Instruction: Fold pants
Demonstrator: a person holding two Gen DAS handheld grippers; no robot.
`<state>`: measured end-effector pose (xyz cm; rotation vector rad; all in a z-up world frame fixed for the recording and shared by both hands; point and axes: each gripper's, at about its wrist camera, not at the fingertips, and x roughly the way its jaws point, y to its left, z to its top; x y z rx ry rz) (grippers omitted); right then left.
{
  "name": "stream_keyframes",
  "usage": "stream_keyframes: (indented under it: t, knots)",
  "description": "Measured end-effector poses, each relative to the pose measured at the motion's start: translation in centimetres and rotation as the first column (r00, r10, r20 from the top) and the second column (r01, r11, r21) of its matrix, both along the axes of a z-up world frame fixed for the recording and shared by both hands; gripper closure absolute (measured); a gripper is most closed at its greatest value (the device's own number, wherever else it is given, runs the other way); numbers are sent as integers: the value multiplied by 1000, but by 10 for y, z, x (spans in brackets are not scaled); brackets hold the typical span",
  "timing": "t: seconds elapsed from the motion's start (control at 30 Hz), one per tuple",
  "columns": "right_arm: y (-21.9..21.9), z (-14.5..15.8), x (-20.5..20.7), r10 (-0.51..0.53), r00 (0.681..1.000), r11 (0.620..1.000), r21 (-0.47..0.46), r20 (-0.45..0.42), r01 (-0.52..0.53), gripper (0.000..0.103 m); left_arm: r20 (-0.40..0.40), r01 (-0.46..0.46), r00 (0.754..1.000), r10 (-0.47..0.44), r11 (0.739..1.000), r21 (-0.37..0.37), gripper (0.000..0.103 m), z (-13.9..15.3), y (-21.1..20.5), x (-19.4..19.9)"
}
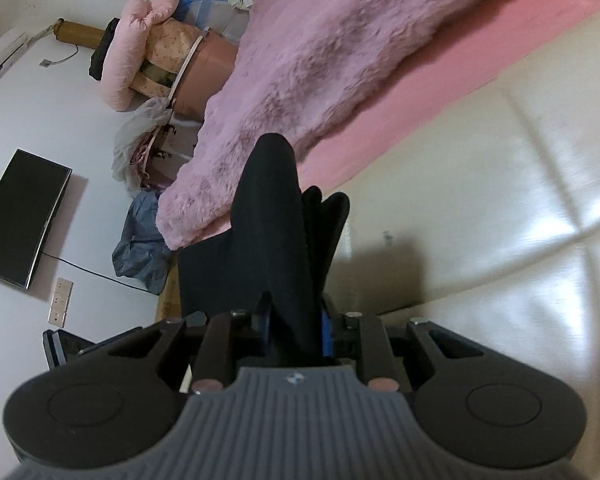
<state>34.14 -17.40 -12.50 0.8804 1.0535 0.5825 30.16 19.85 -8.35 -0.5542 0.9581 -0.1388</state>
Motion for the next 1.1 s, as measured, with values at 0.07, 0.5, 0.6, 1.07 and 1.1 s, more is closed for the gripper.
stream_keyframes:
  t: [0.07,0.5,0.6,1.07,1.1]
  knots:
    - [14,-4,6,4,1000,1000,0,-13,-4,85,-16,0,1000,1,1000,13,84,-5,7,8]
    - [33,-56,38,-29,994,998,-61,-104,22,85,-94,42,995,-40,999,26,80,-65,22,51]
    - [31,-68,41,-29,993,997,-80,-112,20,85,-93,25,995,-23,1000,18,69,-74,29,50]
    - [31,-37,39,59,996,943,-332,74,-31,69,-18,-95,995,96,992,82,56,-51,52,32]
    - [32,-29,39,67,992,926,-377,107,-22,70,6,-95,995,95,991,91,59,-47,51,32]
